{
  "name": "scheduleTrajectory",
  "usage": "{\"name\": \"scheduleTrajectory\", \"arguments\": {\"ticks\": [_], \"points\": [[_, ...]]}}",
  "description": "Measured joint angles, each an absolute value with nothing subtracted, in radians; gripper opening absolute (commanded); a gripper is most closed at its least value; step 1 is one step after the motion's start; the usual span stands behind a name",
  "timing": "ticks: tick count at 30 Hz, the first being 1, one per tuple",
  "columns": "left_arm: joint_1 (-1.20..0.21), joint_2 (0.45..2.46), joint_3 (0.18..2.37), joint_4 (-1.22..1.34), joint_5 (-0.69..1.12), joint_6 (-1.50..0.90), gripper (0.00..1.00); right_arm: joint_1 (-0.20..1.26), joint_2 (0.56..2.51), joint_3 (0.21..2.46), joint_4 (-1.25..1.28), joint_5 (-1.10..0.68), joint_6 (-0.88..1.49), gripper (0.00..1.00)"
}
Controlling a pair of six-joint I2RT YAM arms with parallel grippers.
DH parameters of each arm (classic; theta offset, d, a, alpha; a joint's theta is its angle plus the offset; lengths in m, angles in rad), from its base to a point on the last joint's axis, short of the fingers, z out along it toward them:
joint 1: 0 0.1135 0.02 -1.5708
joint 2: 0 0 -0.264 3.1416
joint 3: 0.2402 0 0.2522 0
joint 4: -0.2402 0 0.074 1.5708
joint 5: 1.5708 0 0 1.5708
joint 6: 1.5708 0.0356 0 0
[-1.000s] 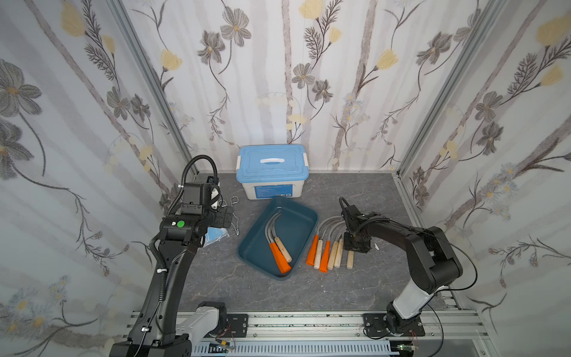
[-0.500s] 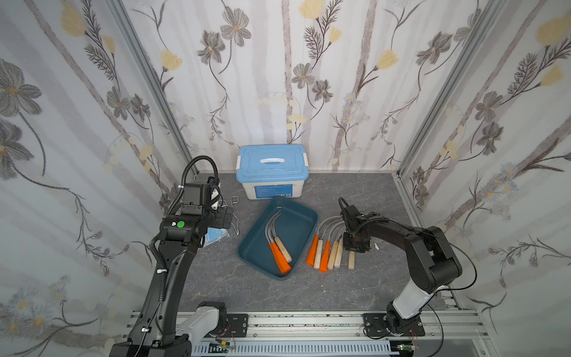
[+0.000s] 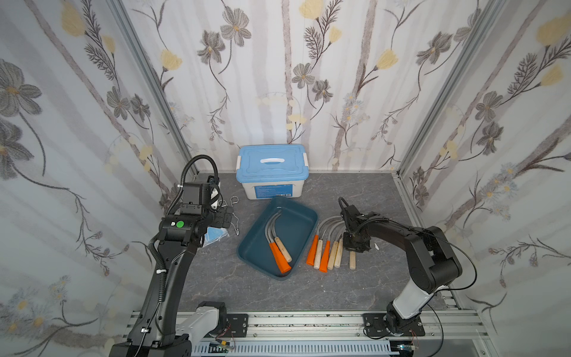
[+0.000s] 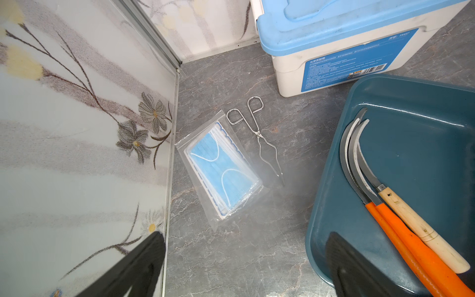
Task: Put small sickles into storage boxes
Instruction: Pick up the sickle at the center of the board.
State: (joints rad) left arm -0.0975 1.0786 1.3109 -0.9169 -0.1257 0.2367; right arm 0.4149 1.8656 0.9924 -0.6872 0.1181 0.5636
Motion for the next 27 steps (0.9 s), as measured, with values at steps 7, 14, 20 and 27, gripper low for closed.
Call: {"name": "scheduleTrajectory", "arguments": {"ticks": [7,14,20,27], "points": [[-0.098,1.080,1.312,-0.917,-0.126,0.239,1.00,0.418,1.852,1.012,-0.690,0.070,0.555,0.00],[-0.099,1.087,1.318,-0.917,-0.126,0.240,1.00,0.417,1.793,1.060,-0.718,0.069,0.553,0.00],[-0.099,1.089,1.321,-0.917,-0.126,0.240,1.00,0.417,1.741,1.095,-0.765,0.074,0.552,0.00],[-0.100,1.091,1.324,-0.916,-0.126,0.240,1.00,0.421,1.699,1.156,-0.817,0.076,0.548,0.00]]}}
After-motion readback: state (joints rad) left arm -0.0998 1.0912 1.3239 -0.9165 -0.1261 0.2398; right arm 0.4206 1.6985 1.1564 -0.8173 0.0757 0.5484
